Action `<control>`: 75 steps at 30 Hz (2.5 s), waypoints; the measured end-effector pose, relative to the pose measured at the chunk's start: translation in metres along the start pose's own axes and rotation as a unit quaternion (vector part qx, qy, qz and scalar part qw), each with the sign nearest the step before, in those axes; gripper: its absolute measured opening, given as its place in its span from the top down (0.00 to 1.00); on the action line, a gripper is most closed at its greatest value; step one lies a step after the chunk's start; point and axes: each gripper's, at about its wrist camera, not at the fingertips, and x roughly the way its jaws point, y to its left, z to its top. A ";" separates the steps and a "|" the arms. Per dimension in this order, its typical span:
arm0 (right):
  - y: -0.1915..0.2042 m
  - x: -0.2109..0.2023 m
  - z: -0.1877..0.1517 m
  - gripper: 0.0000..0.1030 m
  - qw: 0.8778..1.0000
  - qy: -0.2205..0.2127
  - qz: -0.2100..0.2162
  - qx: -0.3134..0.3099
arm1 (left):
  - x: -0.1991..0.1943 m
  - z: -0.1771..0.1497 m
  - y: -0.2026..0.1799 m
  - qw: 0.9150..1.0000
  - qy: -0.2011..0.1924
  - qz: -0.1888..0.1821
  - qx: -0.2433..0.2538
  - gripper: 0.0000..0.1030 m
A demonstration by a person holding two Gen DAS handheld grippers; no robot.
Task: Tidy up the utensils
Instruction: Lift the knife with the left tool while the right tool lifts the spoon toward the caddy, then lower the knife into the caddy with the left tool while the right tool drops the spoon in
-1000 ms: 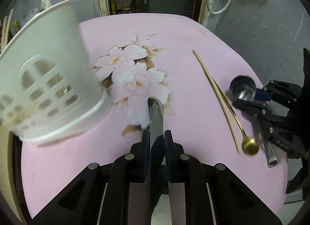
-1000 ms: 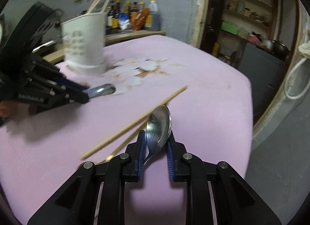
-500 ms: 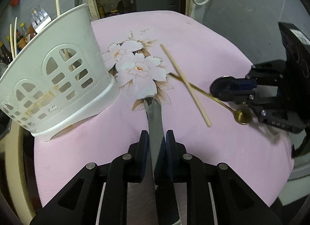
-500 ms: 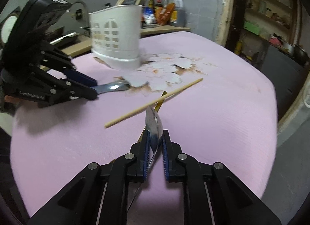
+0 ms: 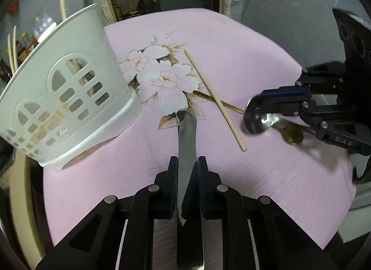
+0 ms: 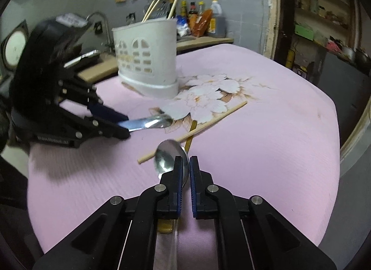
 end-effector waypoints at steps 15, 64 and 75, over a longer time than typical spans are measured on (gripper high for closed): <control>-0.003 -0.001 0.002 0.46 0.998 -0.006 0.065 0.014 | -0.019 -0.029 0.039 0.991 -0.055 -0.039 -0.117 0.88; 0.057 -0.057 0.168 0.61 0.940 -0.338 0.038 -0.017 | -0.181 -0.005 0.180 0.846 -0.470 0.015 -0.251 0.88; 0.032 -0.024 0.207 0.61 0.913 -0.395 0.081 0.055 | -0.167 -0.001 0.244 0.801 -0.505 0.049 -0.317 0.88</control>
